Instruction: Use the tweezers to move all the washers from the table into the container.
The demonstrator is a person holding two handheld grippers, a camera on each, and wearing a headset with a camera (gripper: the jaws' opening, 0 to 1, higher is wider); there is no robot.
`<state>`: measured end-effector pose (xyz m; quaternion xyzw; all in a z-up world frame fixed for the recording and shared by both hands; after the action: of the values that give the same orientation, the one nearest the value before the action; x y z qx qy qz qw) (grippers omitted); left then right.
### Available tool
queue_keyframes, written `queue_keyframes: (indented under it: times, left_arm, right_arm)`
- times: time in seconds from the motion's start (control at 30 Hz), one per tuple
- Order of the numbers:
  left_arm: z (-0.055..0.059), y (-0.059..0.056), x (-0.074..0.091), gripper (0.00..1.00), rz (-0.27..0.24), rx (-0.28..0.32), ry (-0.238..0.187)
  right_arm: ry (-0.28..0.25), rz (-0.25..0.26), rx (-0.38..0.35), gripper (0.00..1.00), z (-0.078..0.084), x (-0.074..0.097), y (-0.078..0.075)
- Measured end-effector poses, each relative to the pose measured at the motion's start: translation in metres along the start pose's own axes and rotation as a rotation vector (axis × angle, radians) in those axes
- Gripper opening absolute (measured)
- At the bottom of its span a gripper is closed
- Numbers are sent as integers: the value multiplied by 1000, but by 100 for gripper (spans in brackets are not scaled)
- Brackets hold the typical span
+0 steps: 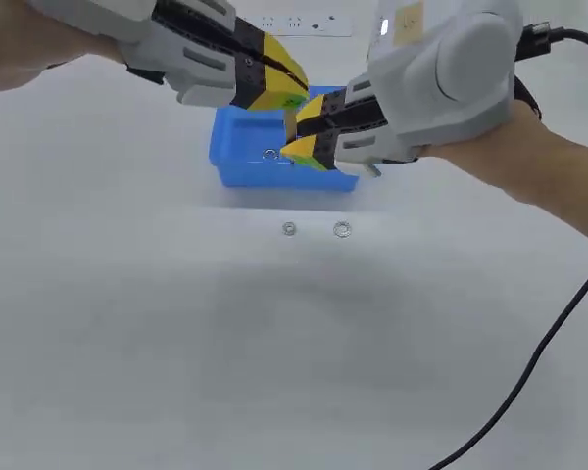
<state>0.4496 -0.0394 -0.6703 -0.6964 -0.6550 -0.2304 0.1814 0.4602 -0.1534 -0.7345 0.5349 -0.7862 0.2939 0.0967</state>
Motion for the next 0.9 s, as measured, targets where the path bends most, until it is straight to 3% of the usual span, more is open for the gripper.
queue_keyframes:
  times: [0.1,0.37,0.5,0.67,0.77,0.9]
  left_arm:
    - [2,-8,-1,5,-2,13,-16]
    - [11,-35,-12,5,28,46,-10]
    - [18,-43,-17,5,35,75,-22]
    - [28,-46,-21,5,14,114,-57]
    - [35,-45,-24,5,-3,141,-69]
    - [39,-41,-26,5,-11,168,-83]
  right_arm:
    - [-2,-8,-5,12,1,0,6]
    - [-1,-33,-43,11,4,0,42]
    - [11,-45,-61,11,12,-1,52]
    - [31,-38,-41,11,18,1,59]
    - [52,-31,-6,11,23,-3,58]
    - [60,-35,-15,11,27,-8,56]
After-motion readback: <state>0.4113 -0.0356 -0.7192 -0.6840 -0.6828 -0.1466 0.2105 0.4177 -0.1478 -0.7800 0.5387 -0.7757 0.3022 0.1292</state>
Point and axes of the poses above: the centre of the closed fingertips' face, and the gripper's own axes: x roughly backward along the fingers, y roughly to its left, z roughly out of its underside, the point moved 9 cm from there along x, roughly backward along the fingers, and after that the axes turned 14 degrees about z, right-handed, at the moved point
